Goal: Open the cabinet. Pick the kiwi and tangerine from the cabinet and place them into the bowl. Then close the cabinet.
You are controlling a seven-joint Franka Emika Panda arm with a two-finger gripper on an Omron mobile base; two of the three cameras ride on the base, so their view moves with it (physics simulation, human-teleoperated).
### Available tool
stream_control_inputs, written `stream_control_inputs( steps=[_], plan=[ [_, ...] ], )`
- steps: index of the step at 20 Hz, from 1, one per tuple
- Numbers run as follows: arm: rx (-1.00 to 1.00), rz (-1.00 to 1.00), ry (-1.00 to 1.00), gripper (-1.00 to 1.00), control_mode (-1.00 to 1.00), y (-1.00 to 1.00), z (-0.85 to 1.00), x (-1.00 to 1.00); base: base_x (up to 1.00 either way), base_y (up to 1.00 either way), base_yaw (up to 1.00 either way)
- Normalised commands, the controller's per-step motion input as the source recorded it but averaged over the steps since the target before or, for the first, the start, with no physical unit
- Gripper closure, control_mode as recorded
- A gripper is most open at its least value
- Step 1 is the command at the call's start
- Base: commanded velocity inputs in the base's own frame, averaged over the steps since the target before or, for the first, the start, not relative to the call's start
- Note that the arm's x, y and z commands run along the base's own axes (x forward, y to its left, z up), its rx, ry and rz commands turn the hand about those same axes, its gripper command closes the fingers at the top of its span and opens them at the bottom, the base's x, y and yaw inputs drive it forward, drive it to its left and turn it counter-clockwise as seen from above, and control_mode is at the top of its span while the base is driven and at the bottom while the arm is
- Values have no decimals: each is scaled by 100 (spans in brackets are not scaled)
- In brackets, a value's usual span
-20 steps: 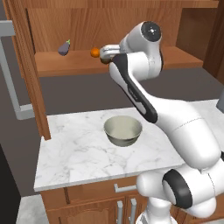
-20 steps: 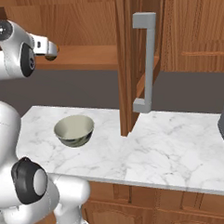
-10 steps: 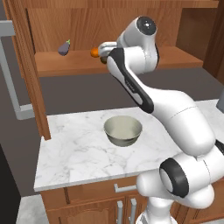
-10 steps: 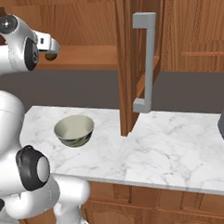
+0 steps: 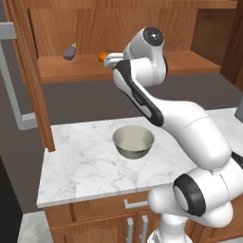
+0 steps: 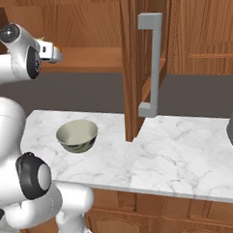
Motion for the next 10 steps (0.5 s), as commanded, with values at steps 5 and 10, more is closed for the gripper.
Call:
stream_control_inputs(
  steps=[5, 10],
  plan=[
    [0, 0, 0, -100, -100, 0, 0, 13, 0, 0, 0],
    [0, 0, 0, -100, -100, 0, 0, 29, 0, 0, 0]
  ],
)
